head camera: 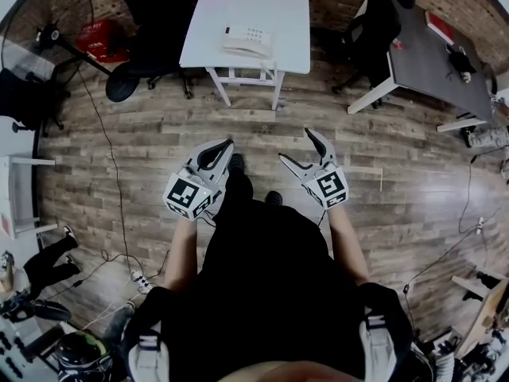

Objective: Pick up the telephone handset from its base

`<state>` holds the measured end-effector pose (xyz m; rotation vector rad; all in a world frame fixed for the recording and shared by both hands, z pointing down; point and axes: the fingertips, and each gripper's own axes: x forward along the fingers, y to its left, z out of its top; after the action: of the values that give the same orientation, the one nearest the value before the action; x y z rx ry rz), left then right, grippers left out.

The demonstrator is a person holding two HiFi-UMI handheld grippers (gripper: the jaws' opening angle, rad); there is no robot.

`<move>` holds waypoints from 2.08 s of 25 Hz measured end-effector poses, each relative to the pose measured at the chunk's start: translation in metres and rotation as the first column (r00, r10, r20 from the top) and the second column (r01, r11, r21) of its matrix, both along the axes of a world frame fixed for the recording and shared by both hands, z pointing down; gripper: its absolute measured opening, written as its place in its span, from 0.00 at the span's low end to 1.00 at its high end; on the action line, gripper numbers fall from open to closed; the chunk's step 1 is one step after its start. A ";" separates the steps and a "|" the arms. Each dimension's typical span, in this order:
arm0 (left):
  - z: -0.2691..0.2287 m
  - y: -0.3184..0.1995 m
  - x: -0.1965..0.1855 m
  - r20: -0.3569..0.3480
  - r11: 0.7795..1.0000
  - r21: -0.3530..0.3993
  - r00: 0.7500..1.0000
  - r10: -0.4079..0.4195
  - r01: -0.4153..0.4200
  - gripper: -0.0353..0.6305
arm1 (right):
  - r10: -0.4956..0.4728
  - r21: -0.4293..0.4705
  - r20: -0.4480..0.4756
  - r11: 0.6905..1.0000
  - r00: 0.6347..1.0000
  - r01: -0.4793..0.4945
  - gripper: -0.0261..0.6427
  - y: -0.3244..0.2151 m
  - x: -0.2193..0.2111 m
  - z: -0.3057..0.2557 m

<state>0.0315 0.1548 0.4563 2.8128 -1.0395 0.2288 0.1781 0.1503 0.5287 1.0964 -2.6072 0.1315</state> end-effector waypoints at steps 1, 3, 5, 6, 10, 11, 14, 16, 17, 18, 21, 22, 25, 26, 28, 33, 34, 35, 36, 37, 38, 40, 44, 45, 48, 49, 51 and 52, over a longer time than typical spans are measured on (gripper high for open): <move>0.000 -0.006 -0.003 0.000 1.000 -0.001 1.000 0.002 -0.002 0.08 | 0.001 0.001 0.000 1.000 1.000 -0.001 0.62 -0.005 -0.004 -0.001; 0.000 -0.019 -0.007 -0.002 1.000 -0.002 1.000 0.003 -0.003 0.08 | 0.001 0.001 0.000 1.000 1.000 -0.001 0.62 -0.017 -0.009 -0.001; 0.000 -0.034 -0.009 -0.001 1.000 -0.003 1.000 0.006 -0.006 0.08 | 0.004 -0.003 -0.004 1.000 1.000 -0.004 0.62 -0.030 -0.011 0.002; 0.000 -0.041 -0.011 -0.001 1.000 -0.006 1.000 0.008 -0.008 0.08 | 0.007 -0.005 -0.006 1.000 1.000 -0.007 0.62 -0.037 -0.012 0.003; 0.003 -0.067 -0.018 0.000 1.000 -0.019 1.000 0.014 -0.014 0.08 | 0.012 -0.013 -0.004 1.000 1.000 -0.012 0.62 -0.063 -0.019 0.005; 0.004 -0.073 -0.020 0.000 1.000 -0.022 1.000 0.016 -0.016 0.08 | 0.011 -0.018 -0.007 1.000 1.000 -0.011 0.62 -0.068 -0.022 0.007; 0.008 -0.093 -0.029 -0.003 0.999 -0.032 1.000 0.024 -0.024 0.08 | 0.010 -0.035 -0.020 0.999 1.000 -0.010 0.62 -0.087 -0.032 0.014; 0.012 -0.106 -0.035 -0.003 0.999 -0.039 1.000 0.028 -0.028 0.08 | 0.011 -0.036 -0.023 0.999 1.000 -0.012 0.62 -0.099 -0.039 0.015; 0.013 -0.112 -0.038 -0.004 0.999 -0.041 1.000 0.029 -0.029 0.08 | 0.011 -0.034 -0.023 0.999 1.000 -0.012 0.62 -0.105 -0.043 0.015; 0.014 -0.119 -0.041 -0.008 0.999 -0.042 1.000 0.031 -0.031 0.08 | 0.012 -0.032 -0.024 0.999 1.000 -0.012 0.62 -0.110 -0.046 0.015; 0.015 -0.138 -0.047 -0.018 0.998 -0.037 0.999 0.044 -0.044 0.08 | 0.017 -0.028 -0.037 0.999 0.999 -0.018 0.62 -0.126 -0.055 0.014; 0.015 -0.146 -0.048 -0.020 0.998 -0.035 0.998 0.051 -0.052 0.08 | 0.020 -0.025 -0.043 0.999 0.999 -0.021 0.62 -0.131 -0.058 0.014; 0.013 -0.166 -0.051 -0.025 0.996 -0.027 0.996 0.083 -0.083 0.08 | 0.035 -0.025 -0.062 0.999 0.997 -0.037 0.62 -0.148 -0.065 0.011; 0.013 -0.172 -0.051 -0.024 0.995 -0.025 0.995 0.095 -0.096 0.08 | 0.045 -0.028 -0.064 0.998 0.997 -0.047 0.62 -0.154 -0.068 0.010; 0.012 -0.184 -0.053 -0.021 0.993 -0.021 0.993 0.120 -0.120 0.08 | 0.069 -0.026 -0.064 0.997 0.996 -0.071 0.62 -0.165 -0.070 0.010; 0.008 -0.213 -0.066 -0.013 0.988 -0.006 0.988 0.157 -0.157 0.08 | 0.127 -0.027 -0.055 0.991 0.990 -0.128 0.62 -0.187 -0.076 0.015; 0.008 -0.218 -0.070 -0.011 0.987 -0.004 0.987 0.161 -0.161 0.08 | 0.134 -0.026 -0.058 0.990 0.989 -0.136 0.62 -0.191 -0.078 0.017; 0.009 -0.222 -0.074 -0.011 0.986 -0.003 0.986 0.165 -0.165 0.08 | 0.141 -0.025 -0.060 0.989 0.988 -0.143 0.62 -0.194 -0.081 0.019; 0.009 -0.226 -0.078 -0.011 0.986 -0.002 0.985 0.169 -0.169 0.08 | 0.148 -0.026 -0.061 0.988 0.987 -0.150 0.62 -0.198 -0.084 0.020; 0.009 -0.230 -0.082 -0.011 0.985 -0.002 0.985 0.174 -0.174 0.08 | 0.154 -0.027 -0.061 0.987 0.986 -0.156 0.62 -0.202 -0.088 0.019; 0.008 -0.234 -0.087 -0.011 0.984 -0.001 0.984 0.178 -0.178 0.08 | 0.160 -0.026 -0.059 0.986 0.985 -0.162 0.62 -0.206 -0.092 0.018; 0.007 -0.243 -0.095 -0.014 0.983 0.001 0.982 0.186 -0.186 0.08 | 0.168 -0.021 -0.061 0.985 0.984 -0.170 0.62 -0.215 -0.100 0.016; 0.011 -0.256 -0.109 -0.027 0.980 -0.008 0.980 0.197 -0.197 0.08 | 0.163 -0.025 -0.064 0.986 0.985 -0.164 0.61 -0.227 -0.124 0.013; 0.013 -0.258 -0.111 -0.029 0.980 -0.011 0.980 0.199 -0.199 0.08 | 0.158 -0.026 -0.069 0.987 0.985 -0.160 0.61 -0.228 -0.130 0.013; 0.020 -0.262 -0.119 -0.029 0.980 -0.022 0.980 0.195 -0.196 0.08 | 0.150 -0.033 -0.073 0.988 0.986 -0.153 0.61 -0.230 -0.141 0.018; 0.021 -0.261 -0.121 -0.033 0.981 -0.026 0.981 0.192 -0.193 0.08 | 0.148 -0.042 -0.075 0.988 0.986 -0.151 0.61 -0.229 -0.143 0.020; 0.024 -0.259 -0.125 -0.040 0.982 -0.036 0.982 0.185 -0.187 0.08 | 0.145 -0.055 -0.084 0.987 0.986 -0.150 0.61 -0.229 -0.144 0.023; 0.025 -0.259 -0.128 -0.038 0.982 -0.040 0.983 0.181 -0.183 0.08 | 0.145 -0.057 -0.086 0.987 0.986 -0.150 0.61 -0.231 -0.143 0.024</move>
<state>-0.0967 -0.1043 0.4816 2.8623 -0.7606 0.2178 0.0348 -0.0805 0.5522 1.2452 -2.4319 0.1964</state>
